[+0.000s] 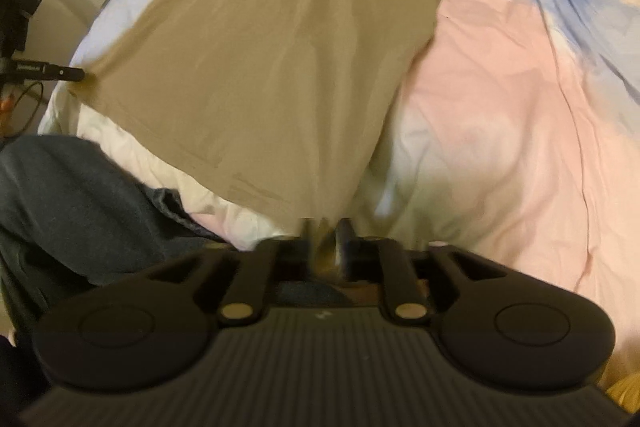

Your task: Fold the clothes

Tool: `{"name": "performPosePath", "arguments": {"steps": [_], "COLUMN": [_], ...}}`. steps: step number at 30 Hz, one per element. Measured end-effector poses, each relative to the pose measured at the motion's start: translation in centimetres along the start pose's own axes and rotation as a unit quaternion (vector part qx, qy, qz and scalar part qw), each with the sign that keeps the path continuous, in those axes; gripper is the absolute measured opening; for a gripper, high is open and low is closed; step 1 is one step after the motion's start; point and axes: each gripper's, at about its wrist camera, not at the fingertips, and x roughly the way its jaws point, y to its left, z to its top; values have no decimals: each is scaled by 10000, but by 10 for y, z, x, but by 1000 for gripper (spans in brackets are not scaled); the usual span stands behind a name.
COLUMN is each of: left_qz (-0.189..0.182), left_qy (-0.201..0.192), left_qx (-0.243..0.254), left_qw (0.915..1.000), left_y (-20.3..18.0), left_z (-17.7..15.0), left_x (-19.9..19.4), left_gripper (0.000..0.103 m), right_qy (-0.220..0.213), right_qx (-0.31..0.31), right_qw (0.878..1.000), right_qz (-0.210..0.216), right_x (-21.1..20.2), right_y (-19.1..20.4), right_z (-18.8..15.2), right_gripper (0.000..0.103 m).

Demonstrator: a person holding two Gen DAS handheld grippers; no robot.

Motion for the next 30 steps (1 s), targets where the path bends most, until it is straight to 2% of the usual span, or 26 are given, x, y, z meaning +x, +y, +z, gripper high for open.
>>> {"name": "performPosePath", "arguments": {"steps": [1,2,4,6,7,10,11,13,15,18,20,21,26,30], "left_qz": [66,131,286,312,302,271,261,239,118,-60,-156,-184,-100,39], "left_qy": [-29,-57,-219,-600,-787,-1345,-1530,-1898,-2091,-2235,-2284,-2280,-2230,-2006], "left_qx": [38,75,209,387,464,694,770,921,934,872,812,801,669,413], "left_qw": [10000,9999,9991,9970,9954,9881,9849,9772,9733,9708,9700,9702,9725,9788], "left_y": [0,-1,-6,-33,-47,-90,-105,-133,-157,-183,-197,-202,-186,-164], "left_z": [0,1,6,13,16,23,25,30,32,29,24,23,12,10], "left_x": [0,-1,-3,-8,-10,-17,-19,-24,-19,-6,4,13,63,105], "left_gripper": [46,54,62,76,80,85,90,97,99,99,99,99,99,98], "right_qy": [-72,-209,-482,-873,-1109,-2026,-2327,-3007,-3579,-4026,-4139,-4156,-4203,-4107], "right_qx": [45,94,192,452,600,1109,1277,1813,2467,3573,4019,4088,3900,4005], "right_qw": [9999,9996,9982,9948,9918,9729,9640,9362,9004,8404,8124,8073,8141,8105], "right_qz": [86,156,295,270,222,-74,-172,-150,193,638,847,920,922,1184], "right_x": [-6,-11,-20,-26,-29,-32,-33,-27,-14,21,46,59,94,122], "right_y": [-1,-2,-3,-6,-7,-17,-20,-33,-54,-86,-103,-111,-138,-166], "right_z": [-1,0,4,14,21,42,50,61,70,75,79,83,109,129], "right_gripper": [71,86,85,85,85,85,85,85,85,85,86,86,86,80]}}
